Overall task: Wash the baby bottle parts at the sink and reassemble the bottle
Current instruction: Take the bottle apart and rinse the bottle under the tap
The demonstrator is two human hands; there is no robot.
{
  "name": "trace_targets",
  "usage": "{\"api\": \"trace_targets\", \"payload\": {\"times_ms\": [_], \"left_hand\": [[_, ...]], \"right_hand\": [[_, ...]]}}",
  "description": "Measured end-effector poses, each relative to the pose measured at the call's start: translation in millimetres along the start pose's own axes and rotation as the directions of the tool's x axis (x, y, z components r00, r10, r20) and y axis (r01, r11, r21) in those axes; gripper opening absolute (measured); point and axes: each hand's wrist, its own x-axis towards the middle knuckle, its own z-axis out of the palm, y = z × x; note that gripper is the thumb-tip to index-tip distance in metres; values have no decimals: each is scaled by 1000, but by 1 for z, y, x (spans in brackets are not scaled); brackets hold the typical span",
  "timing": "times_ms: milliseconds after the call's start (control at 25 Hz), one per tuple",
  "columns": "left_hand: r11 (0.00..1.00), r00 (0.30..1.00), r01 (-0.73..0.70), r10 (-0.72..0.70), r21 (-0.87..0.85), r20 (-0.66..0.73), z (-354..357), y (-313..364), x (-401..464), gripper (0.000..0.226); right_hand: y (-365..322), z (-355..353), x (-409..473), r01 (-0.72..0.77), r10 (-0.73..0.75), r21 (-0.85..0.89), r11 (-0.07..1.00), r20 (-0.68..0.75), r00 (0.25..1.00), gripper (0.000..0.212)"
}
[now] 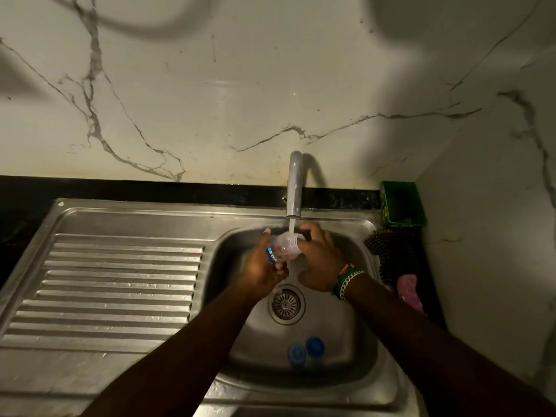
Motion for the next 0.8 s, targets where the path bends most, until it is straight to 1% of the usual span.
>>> {"api": "trace_targets", "payload": {"times_ms": [40,80,120,160,200,240,280,360,400,440,520,600,640,720,760,800], "left_hand": [[997,999,-45,45,-68,-4,6,1,-3,49],[987,994,-111,107,-120,-33,11,2,-5,43],[975,980,-192,183,-115,-83,15,1,-5,38],[963,956,-267,259,-38,-138,18,0,-4,34],[946,930,-318,324,64,-171,19,-2,-3,30],[922,910,-349,376,167,-173,19,-3,-3,29],[897,899,-368,410,246,-152,19,-4,-4,30],[844,888,-392,451,367,-87,19,-7,-6,35],[816,885,-408,464,410,-43,20,-8,-7,38],[792,881,-428,474,436,4,22,-11,-9,40],[754,871,-453,488,475,57,27,-16,-12,45],[739,862,-467,504,486,61,30,-16,-11,48],[749,861,-469,505,468,55,32,-14,-11,49],[783,870,-461,492,417,38,37,-10,-9,46],[790,871,-459,490,407,30,39,-9,-8,44],[791,869,-460,495,403,20,41,-9,-9,42]], "right_hand": [[-9,-1,0,-43,30,351,935,43,999,49],[-14,1,4,-130,82,702,700,102,991,38],[-16,3,7,-211,169,887,412,153,974,26],[-16,8,11,-253,252,941,225,195,948,17],[-13,15,18,-264,327,959,104,217,919,18],[-11,22,22,-249,386,968,6,228,894,24],[-8,29,28,-225,436,973,-50,224,872,28],[-6,37,38,-235,488,967,-98,252,835,31],[-4,40,43,-255,492,958,-131,286,822,33],[-3,37,44,-270,483,944,-192,330,811,35],[7,34,46,-283,437,910,-303,397,807,31],[11,32,46,-263,435,903,-341,400,807,28],[10,37,48,-240,454,906,-348,387,803,27],[1,45,46,-146,490,896,-420,359,794,30],[-1,50,47,-123,501,894,-431,350,792,33],[0,53,49,-117,508,906,-406,330,796,37]]}}
